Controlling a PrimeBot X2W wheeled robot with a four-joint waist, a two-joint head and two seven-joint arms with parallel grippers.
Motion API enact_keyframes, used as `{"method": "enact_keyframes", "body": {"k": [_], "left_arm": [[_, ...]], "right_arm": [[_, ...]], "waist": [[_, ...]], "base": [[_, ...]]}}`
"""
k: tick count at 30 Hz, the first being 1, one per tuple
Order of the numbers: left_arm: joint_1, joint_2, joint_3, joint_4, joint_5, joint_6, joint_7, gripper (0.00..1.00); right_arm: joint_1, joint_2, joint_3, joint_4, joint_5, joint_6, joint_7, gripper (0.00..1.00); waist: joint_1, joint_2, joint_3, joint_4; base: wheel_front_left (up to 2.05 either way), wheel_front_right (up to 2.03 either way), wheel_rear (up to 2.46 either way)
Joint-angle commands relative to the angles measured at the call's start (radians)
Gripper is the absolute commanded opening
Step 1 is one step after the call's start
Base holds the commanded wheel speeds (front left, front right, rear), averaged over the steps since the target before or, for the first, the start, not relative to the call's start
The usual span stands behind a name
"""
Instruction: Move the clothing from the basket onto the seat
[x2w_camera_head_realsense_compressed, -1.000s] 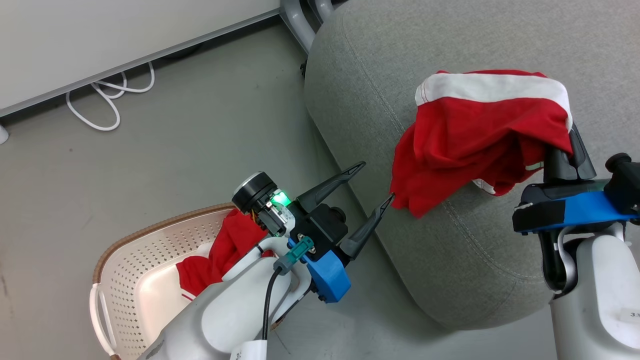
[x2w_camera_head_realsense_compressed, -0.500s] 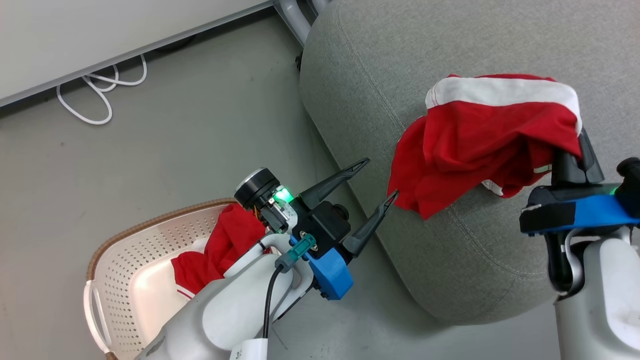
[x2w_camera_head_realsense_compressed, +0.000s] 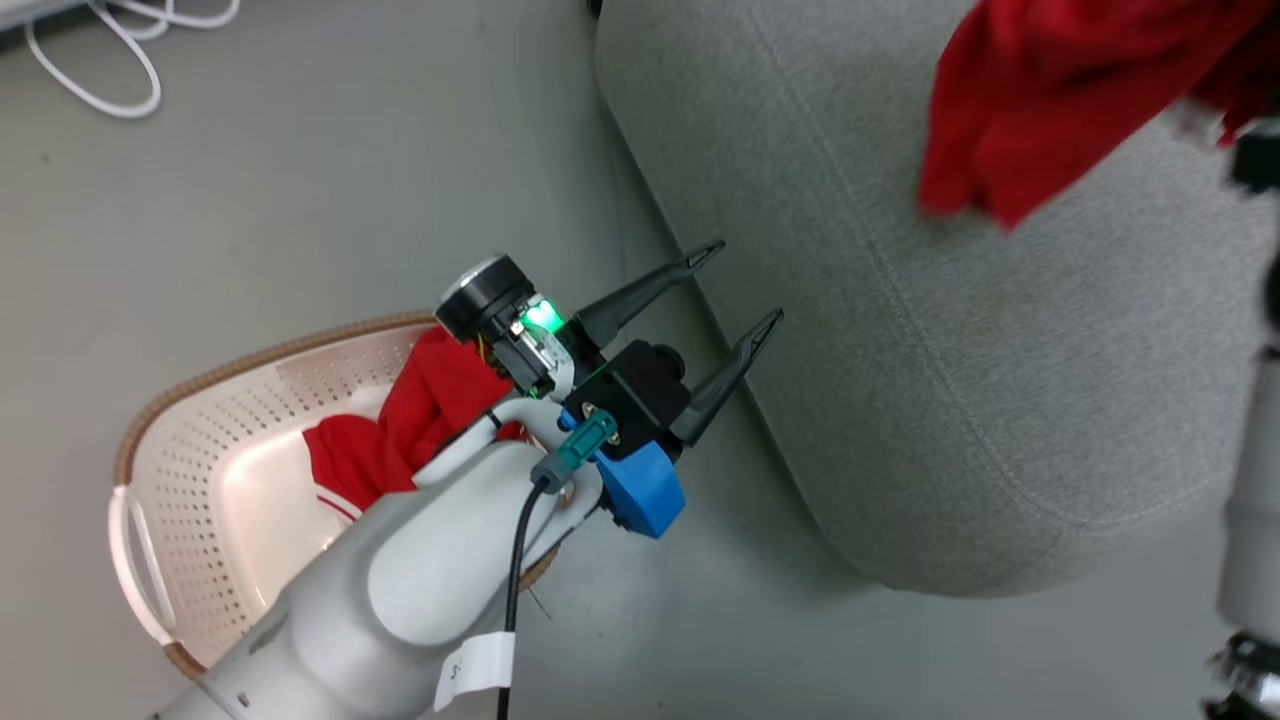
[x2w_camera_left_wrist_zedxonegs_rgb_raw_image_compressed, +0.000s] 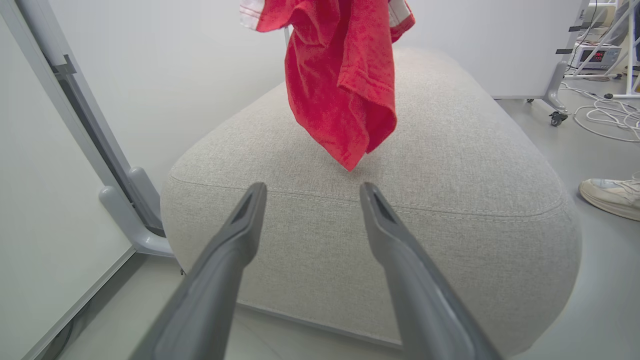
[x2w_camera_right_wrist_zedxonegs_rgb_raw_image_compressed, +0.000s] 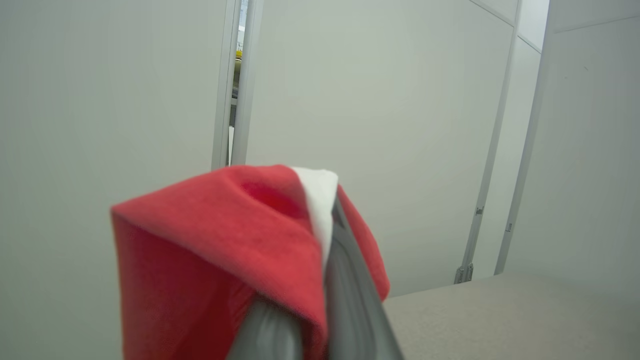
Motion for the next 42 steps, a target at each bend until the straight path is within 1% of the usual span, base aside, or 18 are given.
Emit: {"method": "enact_keyframes", "body": {"k": [1, 7, 10, 13, 16, 19, 21, 34, 41, 42], "left_arm": [[-0.027, 0.013, -0.001, -0.011, 0.004, -0.003, 0.005, 1.00], [-0.095, 0.051, 0.012, -0.053, 0.019, -0.003, 0.029, 1.00], [-0.124, 0.068, 0.022, -0.081, 0.024, 0.002, 0.041, 1.00], [-0.144, 0.084, 0.026, -0.109, 0.028, 0.007, 0.054, 1.00], [-0.156, 0.098, 0.029, -0.129, 0.033, 0.011, 0.064, 1.00], [-0.167, 0.107, 0.028, -0.147, 0.035, 0.012, 0.072, 1.00], [-0.168, 0.109, 0.026, -0.155, 0.036, 0.014, 0.071, 1.00], [-0.176, 0.114, 0.008, -0.169, 0.029, 0.018, 0.075, 1.00], [-0.173, 0.120, 0.004, -0.169, 0.025, 0.023, 0.076, 1.00], [-0.171, 0.121, 0.003, -0.169, 0.023, 0.025, 0.076, 1.00]], "right_arm": [[-0.050, -0.020, -0.024, -0.012, -0.004, 0.000, -0.001, 0.00], [-0.210, -0.122, -0.155, -0.029, -0.004, 0.000, -0.001, 0.00], [-0.260, -0.186, -0.208, -0.009, 0.000, 0.000, -0.001, 0.00], [-0.287, -0.242, -0.260, 0.034, 0.008, 0.000, -0.001, 0.00], [-0.305, -0.274, -0.286, 0.093, 0.012, 0.000, -0.001, 0.00], [-0.296, -0.299, -0.289, 0.156, 0.007, 0.000, -0.001, 0.00], [-0.279, -0.295, -0.285, 0.185, 0.001, 0.000, -0.001, 0.00], [-0.163, -0.198, -0.316, 0.374, -0.030, 0.000, -0.001, 0.00], [-0.128, -0.169, -0.299, 0.414, -0.039, 0.000, -0.001, 0.00], [-0.123, -0.166, -0.300, 0.411, -0.036, 0.000, -0.001, 0.05]], "waist": [[-0.0001, 0.0000, 0.068, 0.008], [-0.0001, 0.0000, 0.172, 0.026], [-0.0001, 0.0000, 0.221, 0.032], [-0.0001, 0.0000, 0.263, 0.036], [-0.0001, 0.0000, 0.295, 0.040], [-0.0001, 0.0000, 0.320, 0.047], [-0.0001, 0.0000, 0.331, 0.052], [-0.0001, 0.0000, 0.359, 0.081], [-0.0001, 0.0000, 0.355, 0.081], [-0.0001, 0.0000, 0.352, 0.081]], "base": [[0.00, 0.00, 0.00], [0.00, 0.00, 0.00], [0.00, 0.00, 0.00], [0.00, 0.00, 0.00], [0.00, 0.00, 0.00], [0.00, 0.00, 0.00], [0.00, 0.00, 0.00], [0.00, 0.00, 0.00], [0.00, 0.00, 0.00], [0.00, 0.00, 0.00]]}}
